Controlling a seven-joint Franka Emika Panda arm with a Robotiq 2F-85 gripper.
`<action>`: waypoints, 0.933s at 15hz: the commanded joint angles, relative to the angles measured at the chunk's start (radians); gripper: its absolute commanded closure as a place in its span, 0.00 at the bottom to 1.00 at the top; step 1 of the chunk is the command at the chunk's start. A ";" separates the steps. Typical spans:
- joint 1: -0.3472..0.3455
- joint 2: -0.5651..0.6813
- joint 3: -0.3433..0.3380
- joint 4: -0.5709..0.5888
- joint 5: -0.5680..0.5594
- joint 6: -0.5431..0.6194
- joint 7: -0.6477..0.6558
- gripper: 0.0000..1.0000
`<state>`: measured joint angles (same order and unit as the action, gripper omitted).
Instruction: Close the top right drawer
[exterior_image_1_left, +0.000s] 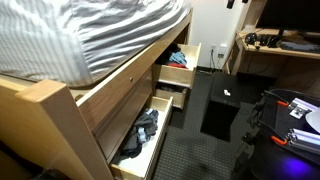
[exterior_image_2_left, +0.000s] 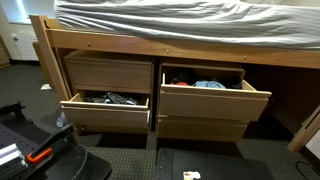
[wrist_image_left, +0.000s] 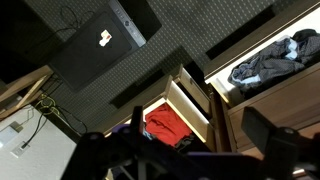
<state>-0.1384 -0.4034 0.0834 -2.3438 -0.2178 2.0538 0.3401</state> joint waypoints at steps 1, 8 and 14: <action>0.014 0.001 -0.013 0.003 -0.005 -0.004 0.004 0.00; 0.014 0.001 -0.013 0.003 -0.005 -0.004 0.004 0.00; 0.001 -0.254 -0.038 -0.127 0.158 -0.103 0.206 0.00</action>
<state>-0.1322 -0.4625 0.0802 -2.3652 -0.1310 2.0134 0.4982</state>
